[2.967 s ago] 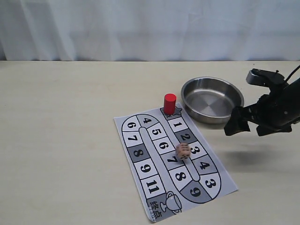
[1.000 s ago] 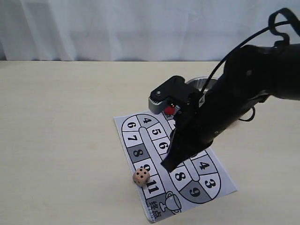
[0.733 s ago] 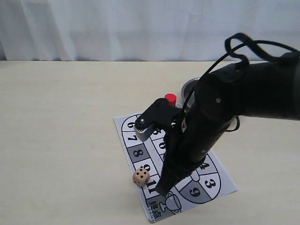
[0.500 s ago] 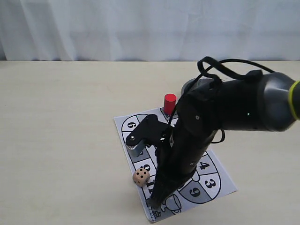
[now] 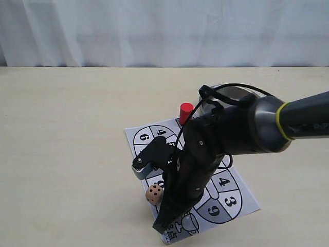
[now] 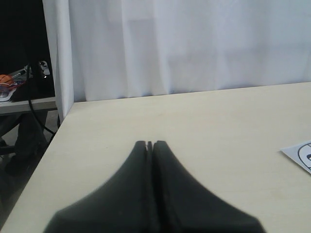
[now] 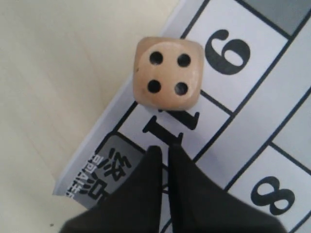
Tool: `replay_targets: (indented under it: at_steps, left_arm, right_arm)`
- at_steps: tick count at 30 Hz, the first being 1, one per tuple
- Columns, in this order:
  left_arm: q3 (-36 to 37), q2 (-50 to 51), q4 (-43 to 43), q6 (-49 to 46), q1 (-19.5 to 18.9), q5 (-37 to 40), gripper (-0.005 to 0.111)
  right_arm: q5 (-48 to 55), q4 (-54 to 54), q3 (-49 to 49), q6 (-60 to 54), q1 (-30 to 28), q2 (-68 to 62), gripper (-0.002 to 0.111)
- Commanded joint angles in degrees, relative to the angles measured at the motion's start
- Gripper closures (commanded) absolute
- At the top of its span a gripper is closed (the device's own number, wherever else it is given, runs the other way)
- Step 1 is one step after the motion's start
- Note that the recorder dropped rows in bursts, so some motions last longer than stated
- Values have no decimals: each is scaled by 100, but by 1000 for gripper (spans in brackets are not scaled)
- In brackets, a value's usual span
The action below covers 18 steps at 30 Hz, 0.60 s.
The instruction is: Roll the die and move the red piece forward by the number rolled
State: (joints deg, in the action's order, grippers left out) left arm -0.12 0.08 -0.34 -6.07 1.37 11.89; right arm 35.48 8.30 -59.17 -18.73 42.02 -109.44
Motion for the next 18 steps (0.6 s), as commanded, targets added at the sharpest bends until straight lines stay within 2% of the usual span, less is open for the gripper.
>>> replay_targets:
  at_steps: [1, 18]
  left_arm:
    - [12, -8, -17, 31, 4, -67, 107]
    - [12, -8, -17, 31, 4, -67, 107]
  right_arm:
    - [-212, -37, -13, -55, 8, -113, 104]
    - [-254, -37, -13, -44, 8, -209, 104]
